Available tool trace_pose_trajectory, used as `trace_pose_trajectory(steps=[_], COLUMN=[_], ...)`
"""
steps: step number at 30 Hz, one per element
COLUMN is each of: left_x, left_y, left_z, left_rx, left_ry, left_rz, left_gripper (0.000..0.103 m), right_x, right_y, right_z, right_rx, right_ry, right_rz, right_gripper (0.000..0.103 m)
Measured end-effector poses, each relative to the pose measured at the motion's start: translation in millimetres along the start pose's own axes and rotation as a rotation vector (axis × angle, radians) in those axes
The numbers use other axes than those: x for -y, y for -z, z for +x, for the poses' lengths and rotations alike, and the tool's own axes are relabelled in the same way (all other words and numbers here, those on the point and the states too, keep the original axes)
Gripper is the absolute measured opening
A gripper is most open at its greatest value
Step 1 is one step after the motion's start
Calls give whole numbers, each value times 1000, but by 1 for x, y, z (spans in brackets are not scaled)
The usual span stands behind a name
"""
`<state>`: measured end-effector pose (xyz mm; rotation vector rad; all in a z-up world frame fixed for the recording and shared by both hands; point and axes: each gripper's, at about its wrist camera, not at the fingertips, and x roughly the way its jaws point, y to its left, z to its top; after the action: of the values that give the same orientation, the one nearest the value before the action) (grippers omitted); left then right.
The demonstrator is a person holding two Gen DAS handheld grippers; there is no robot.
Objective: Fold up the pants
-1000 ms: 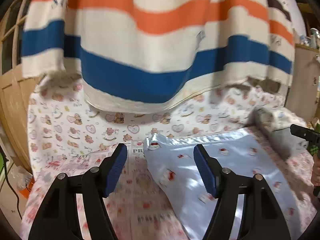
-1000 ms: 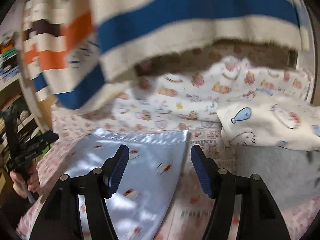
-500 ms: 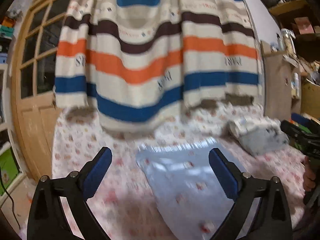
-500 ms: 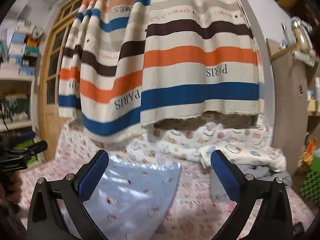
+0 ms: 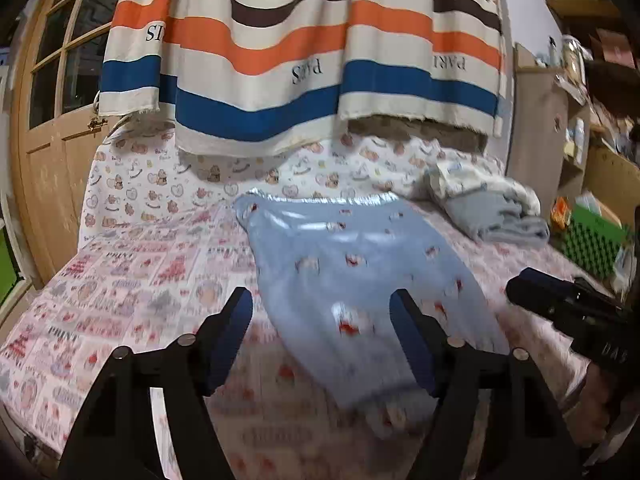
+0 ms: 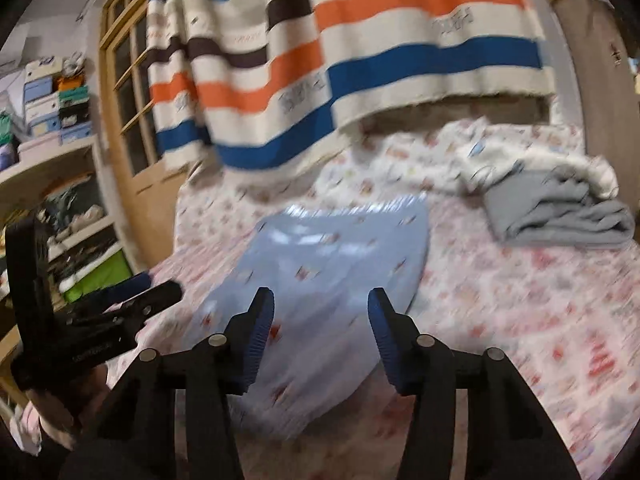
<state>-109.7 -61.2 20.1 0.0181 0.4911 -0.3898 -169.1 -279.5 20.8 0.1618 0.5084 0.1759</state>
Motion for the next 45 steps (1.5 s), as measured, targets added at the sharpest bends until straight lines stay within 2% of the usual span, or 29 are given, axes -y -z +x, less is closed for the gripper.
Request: trace_pose_trajectory(steps=[4, 7, 9, 13, 15, 17, 19, 21, 23, 25, 30, 36, 41, 45], left_x=[10, 15, 18, 20, 20, 21, 21, 21, 21, 23, 25, 25, 26, 26], left_y=[24, 36, 42, 48, 47, 43, 40, 39, 38, 39, 42, 49, 52, 56], left_z=[-12, -9, -5, -1, 1, 7, 11, 11, 8, 5, 3, -6, -6, -4], left_rx=[-22, -59, -77, -85, -79, -77, -72, -58, -39, -21, -26, -13, -13, -28], left_ry=[-40, -36, -45, -54, -59, -69, -67, -39, -13, -22, -17, -10, -9, -19], left_rz=[68, 98, 106, 96, 97, 104, 99, 74, 57, 59, 63, 61, 53, 51], left_gripper=[62, 55, 48, 46, 46, 45, 36, 22, 21, 21, 7, 5, 5, 5], right_x=[-18, -26, -31, -32, -31, -29, -30, -34, -40, -48, -55, -75, -66, -64], right_y=[26, 39, 45, 48, 47, 47, 48, 50, 51, 52, 57, 70, 67, 67], right_z=[-11, -12, -7, 2, 7, 11, 13, 11, 4, 1, 17, 19, 19, 17], right_rx=[-22, -56, -82, -108, -120, -128, -141, -138, -105, -86, -131, -115, -126, -122], right_ry=[-22, -53, -45, -34, 1, 18, 21, 8, 15, 29, 98, 170, 150, 159], right_rz=[-105, -141, -168, -163, -160, -154, -159, -188, -218, -253, -305, -463, -391, -384], right_gripper=[41, 37, 36, 35, 26, 25, 24, 24, 24, 25, 25, 25, 25, 25])
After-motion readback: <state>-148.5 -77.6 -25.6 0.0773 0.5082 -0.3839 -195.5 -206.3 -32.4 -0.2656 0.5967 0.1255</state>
